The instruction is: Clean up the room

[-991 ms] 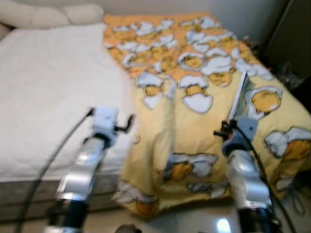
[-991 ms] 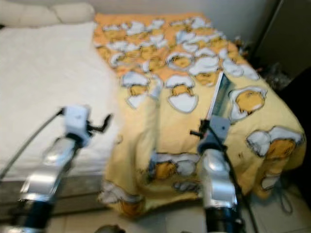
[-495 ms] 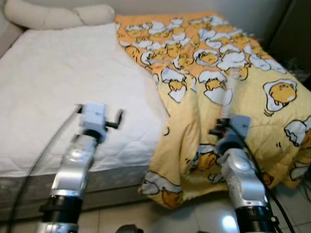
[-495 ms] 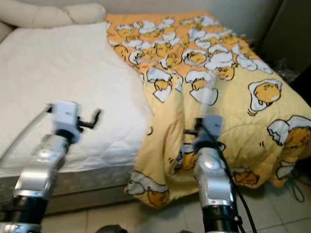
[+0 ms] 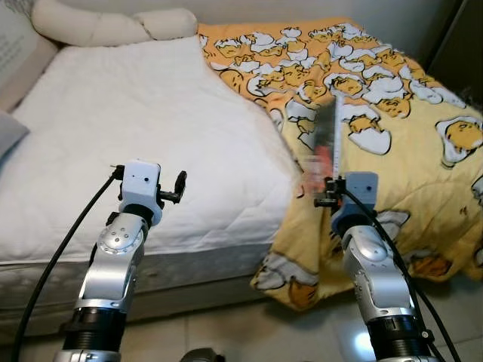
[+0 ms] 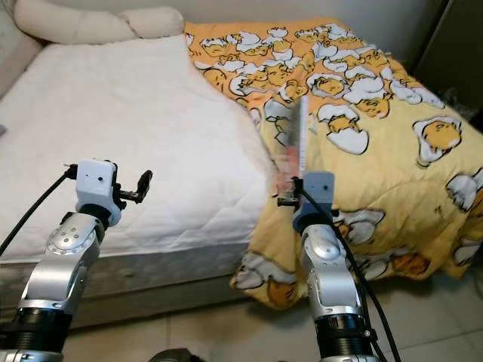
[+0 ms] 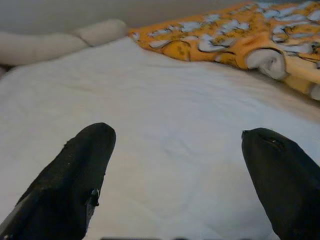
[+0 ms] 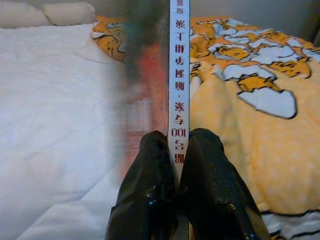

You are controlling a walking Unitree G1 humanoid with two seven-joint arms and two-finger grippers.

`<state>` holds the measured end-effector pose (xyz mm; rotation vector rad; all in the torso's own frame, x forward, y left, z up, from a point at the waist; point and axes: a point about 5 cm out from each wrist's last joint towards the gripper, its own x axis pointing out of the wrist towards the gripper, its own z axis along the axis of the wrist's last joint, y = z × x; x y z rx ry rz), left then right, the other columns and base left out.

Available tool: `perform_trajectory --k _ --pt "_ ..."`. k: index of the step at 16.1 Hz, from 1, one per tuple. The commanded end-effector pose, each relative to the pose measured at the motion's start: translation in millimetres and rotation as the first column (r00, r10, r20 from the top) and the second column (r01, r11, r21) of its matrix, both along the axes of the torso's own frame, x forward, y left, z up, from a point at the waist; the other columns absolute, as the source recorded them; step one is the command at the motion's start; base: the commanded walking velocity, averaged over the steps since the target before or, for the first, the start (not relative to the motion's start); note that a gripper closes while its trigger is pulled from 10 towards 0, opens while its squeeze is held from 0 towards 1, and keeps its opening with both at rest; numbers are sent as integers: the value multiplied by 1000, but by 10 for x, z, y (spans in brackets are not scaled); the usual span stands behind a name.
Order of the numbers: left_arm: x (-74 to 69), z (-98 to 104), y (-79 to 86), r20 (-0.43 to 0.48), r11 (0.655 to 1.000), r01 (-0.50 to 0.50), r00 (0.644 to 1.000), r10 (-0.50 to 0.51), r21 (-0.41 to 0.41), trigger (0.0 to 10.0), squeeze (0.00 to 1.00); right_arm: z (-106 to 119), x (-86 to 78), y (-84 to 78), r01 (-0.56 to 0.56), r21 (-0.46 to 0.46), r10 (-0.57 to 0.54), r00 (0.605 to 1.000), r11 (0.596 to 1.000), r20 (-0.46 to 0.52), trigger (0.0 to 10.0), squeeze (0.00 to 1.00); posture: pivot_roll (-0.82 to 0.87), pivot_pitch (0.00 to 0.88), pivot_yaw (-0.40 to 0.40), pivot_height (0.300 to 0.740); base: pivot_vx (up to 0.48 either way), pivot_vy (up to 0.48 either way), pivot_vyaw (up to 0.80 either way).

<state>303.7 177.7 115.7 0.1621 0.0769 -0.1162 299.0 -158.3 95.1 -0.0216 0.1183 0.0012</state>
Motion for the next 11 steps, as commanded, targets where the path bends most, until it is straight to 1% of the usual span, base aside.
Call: perform_trajectory --k 1,4,11 --pt "2 22 -46 10 1000 17 1000 -17 9 10000 0 111 21 -16 8 5 -8 998 1000 58 10000 0 88 0 27 740 0 375 0" --pt "-5 21 -29 9 1000 13 1000 -13 10 10000 0 120 35 22 -2 11 2 998 1000 64 10000 0 90 0 28 740 0 371 0" --pt "10 38 -11 17 1000 0 1000 0 17 10000 0 114 26 18 -3 31 2 998 1000 62 10000 0 89 0 33 740 0 372 0"
